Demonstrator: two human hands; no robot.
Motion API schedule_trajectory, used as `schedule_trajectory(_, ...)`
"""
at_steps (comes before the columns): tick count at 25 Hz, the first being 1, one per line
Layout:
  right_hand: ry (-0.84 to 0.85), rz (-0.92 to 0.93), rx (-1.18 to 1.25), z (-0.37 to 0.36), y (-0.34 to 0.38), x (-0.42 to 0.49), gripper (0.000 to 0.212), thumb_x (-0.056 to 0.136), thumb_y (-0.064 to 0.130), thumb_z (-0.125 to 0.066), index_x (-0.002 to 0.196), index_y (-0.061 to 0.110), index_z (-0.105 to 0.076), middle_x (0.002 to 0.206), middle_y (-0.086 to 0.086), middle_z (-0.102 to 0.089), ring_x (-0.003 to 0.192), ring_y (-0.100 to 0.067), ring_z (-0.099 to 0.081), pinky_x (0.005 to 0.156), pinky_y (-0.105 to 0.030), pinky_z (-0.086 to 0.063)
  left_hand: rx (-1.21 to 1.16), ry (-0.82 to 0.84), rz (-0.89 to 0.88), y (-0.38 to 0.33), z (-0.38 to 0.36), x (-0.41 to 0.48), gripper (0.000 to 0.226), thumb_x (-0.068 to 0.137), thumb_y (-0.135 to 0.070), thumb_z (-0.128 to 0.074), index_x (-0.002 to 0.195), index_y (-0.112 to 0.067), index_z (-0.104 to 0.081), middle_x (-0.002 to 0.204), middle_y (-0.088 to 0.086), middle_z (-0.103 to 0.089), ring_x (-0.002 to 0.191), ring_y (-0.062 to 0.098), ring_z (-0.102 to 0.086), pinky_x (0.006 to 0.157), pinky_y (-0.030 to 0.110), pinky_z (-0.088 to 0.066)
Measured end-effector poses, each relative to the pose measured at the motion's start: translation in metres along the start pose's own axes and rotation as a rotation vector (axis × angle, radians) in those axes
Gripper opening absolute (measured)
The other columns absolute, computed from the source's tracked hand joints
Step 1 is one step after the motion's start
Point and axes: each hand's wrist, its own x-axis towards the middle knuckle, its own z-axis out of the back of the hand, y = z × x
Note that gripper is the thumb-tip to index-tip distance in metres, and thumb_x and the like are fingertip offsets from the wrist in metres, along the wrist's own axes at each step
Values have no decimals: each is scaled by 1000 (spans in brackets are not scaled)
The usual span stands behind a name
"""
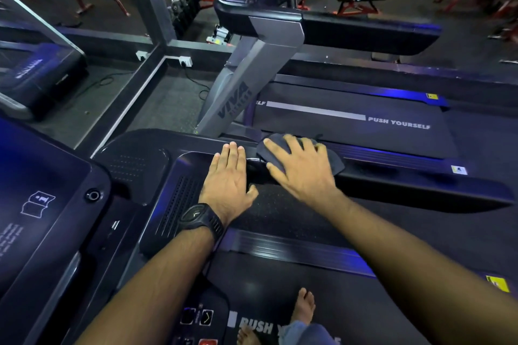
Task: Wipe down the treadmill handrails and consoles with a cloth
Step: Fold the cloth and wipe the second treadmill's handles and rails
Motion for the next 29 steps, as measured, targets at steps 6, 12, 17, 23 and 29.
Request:
schedule_trajectory(6, -20, -30, -23, -2, 18, -9, 59, 95, 49, -47, 152, 36, -35, 150, -7, -46, 127, -37, -48, 97, -54, -40, -14, 0, -21, 0, -1, 0, 88, 93, -46, -45, 156, -1, -2, 164, 19, -2, 153, 27, 0, 124, 41, -3)
schedule_trajectory(12, 130, -227, 102, 6, -2, 14, 58, 99, 45, -39, 155, 37, -26, 153, -6, -40, 131, -37, -44, 103, -55, -35, -22, -10, -75, -1, 2, -1, 83, 91, -39, -52, 154, 1, -16, 162, 21, -16, 152, 30, -12, 124, 41, -11)
schedule_trajectory(17, 79, -33, 98, 10, -33, 14, 56, 98, 45, -37, 153, 37, -30, 147, -5, -46, 123, -35, -52, 96, -50, -41, 8, -18, -78, -1, 0, 2, 82, 89, -40, -52, 153, 1, -21, 160, 21, -22, 150, 31, -18, 123, 43, -16)
schedule_trajectory(23, -8, 83, 17, -3, -22, -23, 59, 96, 45, -42, 153, 34, -31, 150, -8, -45, 126, -37, -50, 97, -52, -40, 27, -30, -85, -1, -1, 1, 85, 82, -45, -41, 152, 1, -26, 158, 20, -28, 149, 31, -24, 122, 44, -20)
schedule_trajectory(29, 51, -162, 39, 2, -11, -16, 58, 99, 43, -40, 154, 31, -30, 150, -9, -43, 130, -40, -45, 103, -56, -35, 19, -37, -161, -1, -3, 2, 84, 87, -43, -45, 153, 3, -21, 160, 21, -22, 151, 30, -17, 124, 39, -14)
